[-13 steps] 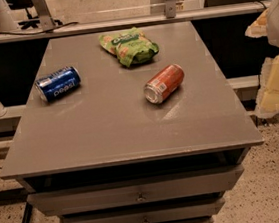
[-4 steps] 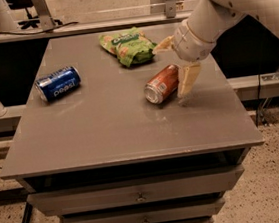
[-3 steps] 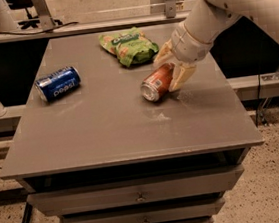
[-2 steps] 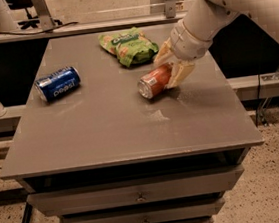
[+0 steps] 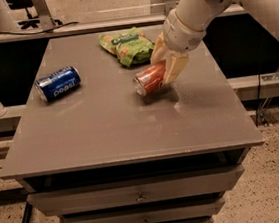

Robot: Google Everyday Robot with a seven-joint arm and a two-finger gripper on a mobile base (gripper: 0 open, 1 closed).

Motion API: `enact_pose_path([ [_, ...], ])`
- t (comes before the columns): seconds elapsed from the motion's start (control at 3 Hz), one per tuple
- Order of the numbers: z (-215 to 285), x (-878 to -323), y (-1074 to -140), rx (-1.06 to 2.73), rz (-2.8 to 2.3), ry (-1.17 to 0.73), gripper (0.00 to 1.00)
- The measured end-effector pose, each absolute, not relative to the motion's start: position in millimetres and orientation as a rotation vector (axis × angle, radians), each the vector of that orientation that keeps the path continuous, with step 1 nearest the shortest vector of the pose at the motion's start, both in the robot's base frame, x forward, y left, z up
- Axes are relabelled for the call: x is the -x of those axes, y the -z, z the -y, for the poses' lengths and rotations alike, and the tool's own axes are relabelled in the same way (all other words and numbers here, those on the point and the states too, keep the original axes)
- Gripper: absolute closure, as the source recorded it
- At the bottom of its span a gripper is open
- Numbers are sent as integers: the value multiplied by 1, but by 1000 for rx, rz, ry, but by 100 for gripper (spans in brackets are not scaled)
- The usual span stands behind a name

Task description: Move coke can near pepsi can

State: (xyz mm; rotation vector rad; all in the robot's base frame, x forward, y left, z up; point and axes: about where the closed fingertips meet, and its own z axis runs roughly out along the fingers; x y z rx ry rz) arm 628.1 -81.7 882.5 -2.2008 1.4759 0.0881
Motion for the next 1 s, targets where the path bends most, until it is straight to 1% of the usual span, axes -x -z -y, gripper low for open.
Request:
enact_pose_path([
  [1.0, 30, -641, -912, 2029, -1719, -178, 100],
])
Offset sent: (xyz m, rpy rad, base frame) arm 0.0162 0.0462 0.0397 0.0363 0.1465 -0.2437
